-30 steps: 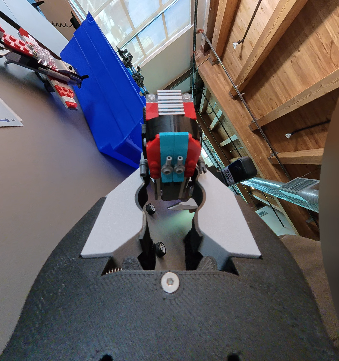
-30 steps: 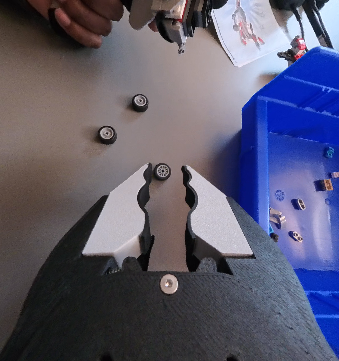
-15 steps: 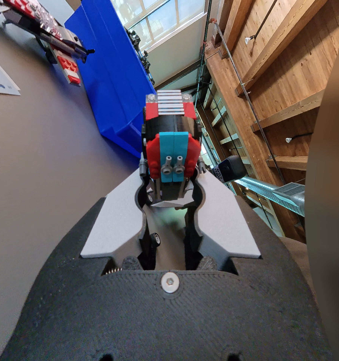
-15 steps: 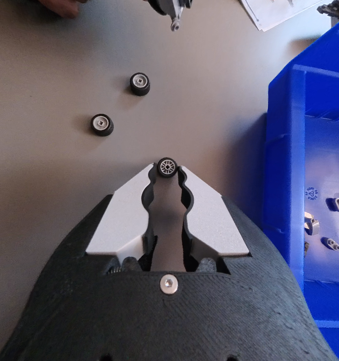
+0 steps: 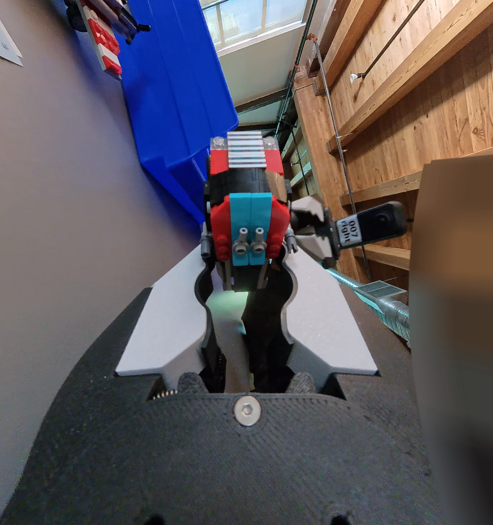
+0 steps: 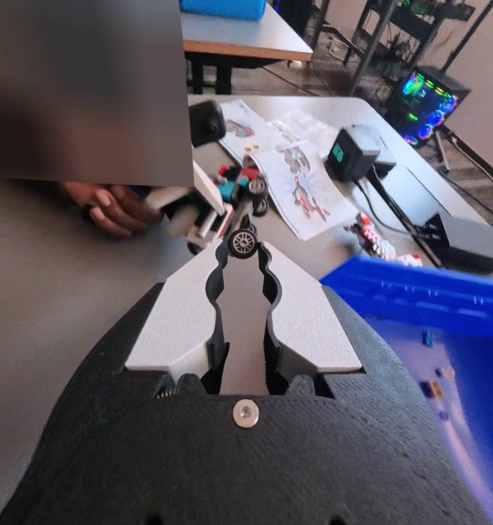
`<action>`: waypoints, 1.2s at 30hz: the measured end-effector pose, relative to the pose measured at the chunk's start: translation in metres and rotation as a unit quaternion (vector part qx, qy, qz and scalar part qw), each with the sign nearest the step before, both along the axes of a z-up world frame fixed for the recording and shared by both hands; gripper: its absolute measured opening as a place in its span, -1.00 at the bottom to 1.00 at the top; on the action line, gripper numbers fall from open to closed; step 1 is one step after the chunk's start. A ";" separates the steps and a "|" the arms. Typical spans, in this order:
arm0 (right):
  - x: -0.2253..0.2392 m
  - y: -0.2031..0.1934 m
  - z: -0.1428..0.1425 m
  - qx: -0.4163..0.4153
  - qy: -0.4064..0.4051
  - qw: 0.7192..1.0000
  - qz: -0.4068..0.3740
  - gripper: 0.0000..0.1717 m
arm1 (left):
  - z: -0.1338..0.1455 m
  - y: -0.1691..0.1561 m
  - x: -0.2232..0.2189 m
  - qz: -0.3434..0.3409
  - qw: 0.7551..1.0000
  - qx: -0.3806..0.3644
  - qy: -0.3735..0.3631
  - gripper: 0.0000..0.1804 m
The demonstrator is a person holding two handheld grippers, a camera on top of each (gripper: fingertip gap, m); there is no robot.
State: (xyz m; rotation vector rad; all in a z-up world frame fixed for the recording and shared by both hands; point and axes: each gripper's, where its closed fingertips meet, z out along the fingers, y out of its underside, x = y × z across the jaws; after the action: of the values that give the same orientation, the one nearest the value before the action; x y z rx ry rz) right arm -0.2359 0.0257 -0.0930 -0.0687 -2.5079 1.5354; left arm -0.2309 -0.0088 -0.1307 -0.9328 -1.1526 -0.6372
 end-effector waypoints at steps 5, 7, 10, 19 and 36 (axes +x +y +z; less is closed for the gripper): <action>-0.010 -0.041 0.017 0.002 -0.009 0.999 0.036 -0.76 | 0.001 -0.003 -0.002 0.010 1.000 0.004 0.003 -0.49; -0.017 -0.054 0.016 -0.003 -0.030 0.999 0.035 -0.76 | 0.003 -0.007 -0.004 0.021 1.000 0.012 0.006 -0.50; -0.024 -0.063 0.004 0.005 -0.062 0.998 0.028 -0.76 | 0.004 -0.012 -0.007 0.035 0.999 0.017 0.005 -0.50; -0.030 -0.064 0.001 -0.042 -0.177 0.983 0.022 -0.76 | 0.005 -0.025 -0.013 0.072 0.997 0.031 0.003 -0.50; -0.023 -0.063 -0.005 -0.049 -0.228 0.972 0.035 -0.76 | 0.004 -0.022 -0.012 0.065 0.997 0.036 -0.006 -0.50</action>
State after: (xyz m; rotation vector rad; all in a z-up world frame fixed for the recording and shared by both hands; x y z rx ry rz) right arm -0.2591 -0.0378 -0.0981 -0.3929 -2.7941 1.8487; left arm -0.2424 -0.0304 -0.1267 -0.7880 -1.1832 -0.5758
